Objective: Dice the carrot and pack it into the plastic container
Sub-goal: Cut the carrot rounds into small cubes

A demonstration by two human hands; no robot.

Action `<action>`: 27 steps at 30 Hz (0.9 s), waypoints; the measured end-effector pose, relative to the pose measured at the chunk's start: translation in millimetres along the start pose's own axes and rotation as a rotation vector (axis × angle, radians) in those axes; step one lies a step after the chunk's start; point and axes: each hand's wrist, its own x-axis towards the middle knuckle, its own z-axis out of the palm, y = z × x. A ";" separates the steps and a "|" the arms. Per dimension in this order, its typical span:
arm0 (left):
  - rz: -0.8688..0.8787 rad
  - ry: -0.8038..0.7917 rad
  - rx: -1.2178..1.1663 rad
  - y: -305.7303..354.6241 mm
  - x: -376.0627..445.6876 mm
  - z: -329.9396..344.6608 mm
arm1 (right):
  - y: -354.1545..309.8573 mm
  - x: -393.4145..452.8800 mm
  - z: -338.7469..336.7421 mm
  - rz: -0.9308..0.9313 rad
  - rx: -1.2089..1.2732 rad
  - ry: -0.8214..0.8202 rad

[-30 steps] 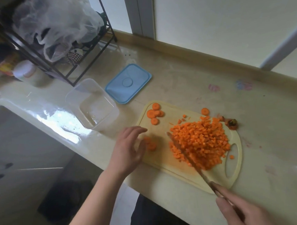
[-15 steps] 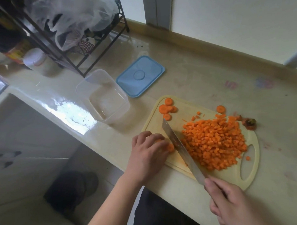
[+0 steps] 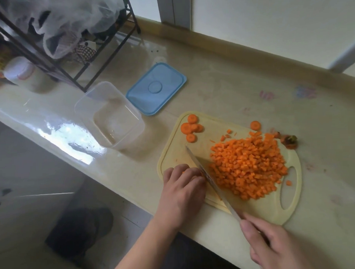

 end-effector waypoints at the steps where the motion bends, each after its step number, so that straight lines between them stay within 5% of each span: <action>1: 0.004 0.001 -0.007 -0.8 -0.1 0.6 | 1.4 -0.7 -0.5 -0.014 -0.021 -0.004; 27: 0.043 -0.008 -0.083 -5.0 -4.6 0.1 | 3.3 1.0 -1.2 -0.067 -0.125 -0.035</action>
